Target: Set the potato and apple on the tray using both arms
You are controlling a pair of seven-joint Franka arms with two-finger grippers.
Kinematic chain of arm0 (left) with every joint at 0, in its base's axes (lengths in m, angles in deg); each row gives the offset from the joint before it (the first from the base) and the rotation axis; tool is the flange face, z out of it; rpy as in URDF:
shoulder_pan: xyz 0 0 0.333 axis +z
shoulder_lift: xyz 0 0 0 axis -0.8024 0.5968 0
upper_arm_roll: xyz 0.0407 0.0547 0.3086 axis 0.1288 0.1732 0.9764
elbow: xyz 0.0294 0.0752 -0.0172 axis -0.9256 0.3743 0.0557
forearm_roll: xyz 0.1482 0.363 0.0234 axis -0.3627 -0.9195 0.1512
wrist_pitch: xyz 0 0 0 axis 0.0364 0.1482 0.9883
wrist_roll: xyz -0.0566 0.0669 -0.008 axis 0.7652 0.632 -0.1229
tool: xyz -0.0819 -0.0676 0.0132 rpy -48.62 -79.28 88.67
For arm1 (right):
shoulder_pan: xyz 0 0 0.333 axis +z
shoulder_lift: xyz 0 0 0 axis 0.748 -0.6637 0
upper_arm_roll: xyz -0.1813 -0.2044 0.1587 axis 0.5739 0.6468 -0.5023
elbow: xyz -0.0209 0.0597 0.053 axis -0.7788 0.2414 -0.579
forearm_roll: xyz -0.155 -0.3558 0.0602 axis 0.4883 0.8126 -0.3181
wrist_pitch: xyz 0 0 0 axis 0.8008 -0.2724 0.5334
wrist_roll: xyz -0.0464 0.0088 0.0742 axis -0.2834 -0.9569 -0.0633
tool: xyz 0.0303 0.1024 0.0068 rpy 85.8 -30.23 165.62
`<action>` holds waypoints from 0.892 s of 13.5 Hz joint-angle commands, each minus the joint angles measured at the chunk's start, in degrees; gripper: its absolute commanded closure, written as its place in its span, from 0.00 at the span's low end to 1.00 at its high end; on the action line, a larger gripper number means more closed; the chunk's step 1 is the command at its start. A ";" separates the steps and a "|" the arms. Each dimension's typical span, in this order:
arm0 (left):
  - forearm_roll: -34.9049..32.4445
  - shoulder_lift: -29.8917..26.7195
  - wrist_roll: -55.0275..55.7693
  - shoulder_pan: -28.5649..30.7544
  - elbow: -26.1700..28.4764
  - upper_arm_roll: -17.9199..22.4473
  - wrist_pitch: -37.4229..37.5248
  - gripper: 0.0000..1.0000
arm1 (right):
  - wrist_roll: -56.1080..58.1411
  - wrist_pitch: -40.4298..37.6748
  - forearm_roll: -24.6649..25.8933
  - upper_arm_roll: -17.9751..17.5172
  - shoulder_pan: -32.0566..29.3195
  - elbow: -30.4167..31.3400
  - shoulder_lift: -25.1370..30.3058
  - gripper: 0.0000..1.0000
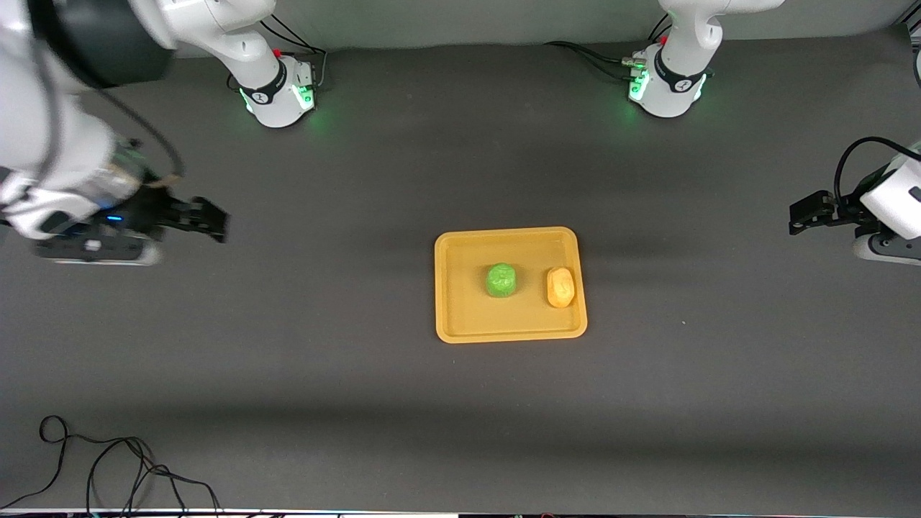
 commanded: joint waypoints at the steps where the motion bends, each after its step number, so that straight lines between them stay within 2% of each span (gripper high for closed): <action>1: 0.06 -0.04 -0.48 -0.82 -1.58 0.99 2.66 0.00 | 6.81 1.20 -0.05 -2.35 -7.97 4.98 3.87 0.00; 4: 0.06 0.13 -0.75 -0.21 -1.67 0.91 2.68 0.00 | 9.29 1.20 -0.66 -5.34 -15.28 5.16 3.79 0.00; 7: 4.54 0.66 -0.13 -0.03 -1.76 0.99 2.15 0.00 | 9.56 0.93 -0.67 -4.64 -15.47 4.81 3.70 0.00; 10: 3.76 1.10 -0.75 -0.03 -2.81 1.00 1.97 0.00 | 9.47 0.76 -0.67 -4.64 -15.47 4.37 3.44 0.00; 12: 0.52 1.10 -0.75 -0.38 -4.74 0.82 2.50 0.00 | 9.38 0.67 -0.84 -4.64 -15.30 3.93 3.18 0.00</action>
